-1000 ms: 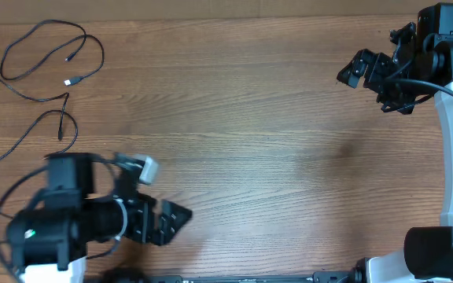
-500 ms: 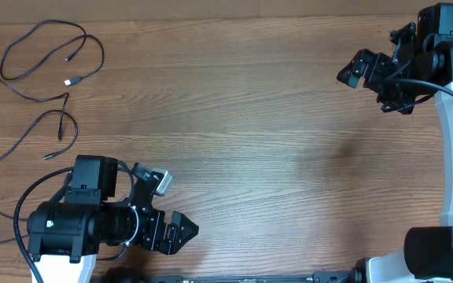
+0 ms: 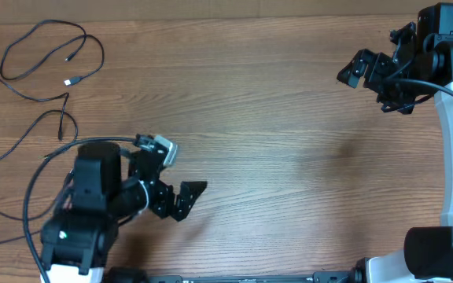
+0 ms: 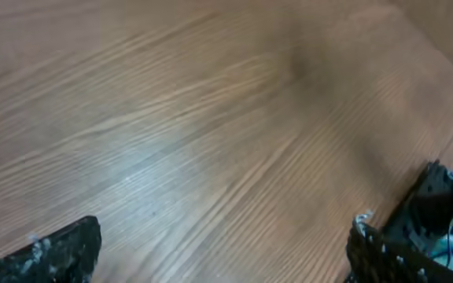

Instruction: Untangle cables

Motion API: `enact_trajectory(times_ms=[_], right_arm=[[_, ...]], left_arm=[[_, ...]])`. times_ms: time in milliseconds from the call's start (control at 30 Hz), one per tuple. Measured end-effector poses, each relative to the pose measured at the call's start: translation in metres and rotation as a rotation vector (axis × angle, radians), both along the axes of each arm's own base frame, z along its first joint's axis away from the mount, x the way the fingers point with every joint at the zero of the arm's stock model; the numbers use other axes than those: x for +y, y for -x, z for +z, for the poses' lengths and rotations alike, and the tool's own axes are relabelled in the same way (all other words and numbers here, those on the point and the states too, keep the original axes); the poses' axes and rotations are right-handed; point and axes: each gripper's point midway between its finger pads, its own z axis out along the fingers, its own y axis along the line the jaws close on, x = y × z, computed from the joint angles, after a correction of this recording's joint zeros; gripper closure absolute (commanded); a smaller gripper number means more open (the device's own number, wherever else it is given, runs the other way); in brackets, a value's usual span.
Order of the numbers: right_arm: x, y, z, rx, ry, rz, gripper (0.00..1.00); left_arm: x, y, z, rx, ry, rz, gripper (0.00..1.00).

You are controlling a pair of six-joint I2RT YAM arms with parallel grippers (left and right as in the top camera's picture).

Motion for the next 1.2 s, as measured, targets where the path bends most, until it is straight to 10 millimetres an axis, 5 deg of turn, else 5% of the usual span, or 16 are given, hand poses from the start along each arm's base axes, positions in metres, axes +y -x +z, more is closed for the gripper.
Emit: enact_trajectory(times_ms=[500, 800, 1200], right_arm=[[0.0, 0.0, 0.0, 0.0, 0.0, -0.001, 0.0], [0.0, 0.0, 0.0, 0.0, 0.0, 0.0, 0.0], [0.0, 0.0, 0.0, 0.001, 0.0, 0.0, 0.0]], left_arm=[[0.016, 0.018, -0.043, -0.289, -0.021, 0.073, 0.0], [0.026, 0.006, -0.04, -0.594, 0.023, 0.135, 0.0], [0.048, -0.014, -0.063, -0.708, 0.018, 0.285, 0.0]])
